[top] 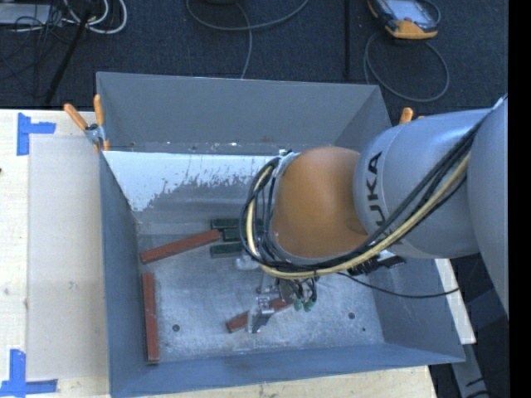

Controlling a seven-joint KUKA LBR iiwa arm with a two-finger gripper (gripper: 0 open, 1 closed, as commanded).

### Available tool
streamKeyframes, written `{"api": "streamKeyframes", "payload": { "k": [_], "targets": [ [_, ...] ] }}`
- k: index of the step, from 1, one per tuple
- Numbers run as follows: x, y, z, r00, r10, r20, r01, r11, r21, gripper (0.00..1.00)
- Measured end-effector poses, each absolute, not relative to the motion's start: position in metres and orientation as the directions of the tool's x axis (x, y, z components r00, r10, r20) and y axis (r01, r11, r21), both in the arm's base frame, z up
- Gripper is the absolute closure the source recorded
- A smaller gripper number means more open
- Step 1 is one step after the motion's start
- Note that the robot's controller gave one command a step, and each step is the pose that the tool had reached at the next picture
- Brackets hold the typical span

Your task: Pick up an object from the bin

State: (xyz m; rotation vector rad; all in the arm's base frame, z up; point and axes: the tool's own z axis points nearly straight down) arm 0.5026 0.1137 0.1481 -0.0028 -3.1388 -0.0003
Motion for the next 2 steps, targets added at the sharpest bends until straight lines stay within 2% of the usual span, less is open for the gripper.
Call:
{"api": "streamKeyframes", "payload": {
  "k": [1,2],
  "targets": [
    [0.513,0.094,0.092,-0.999,-0.043,-0.004,-0.043,0.999,0.001,0.00],
    [0.514,0.087,0.070,-1.000,-0.003,-0.012,-0.003,1.000,0.005,0.00]
  ]
}}
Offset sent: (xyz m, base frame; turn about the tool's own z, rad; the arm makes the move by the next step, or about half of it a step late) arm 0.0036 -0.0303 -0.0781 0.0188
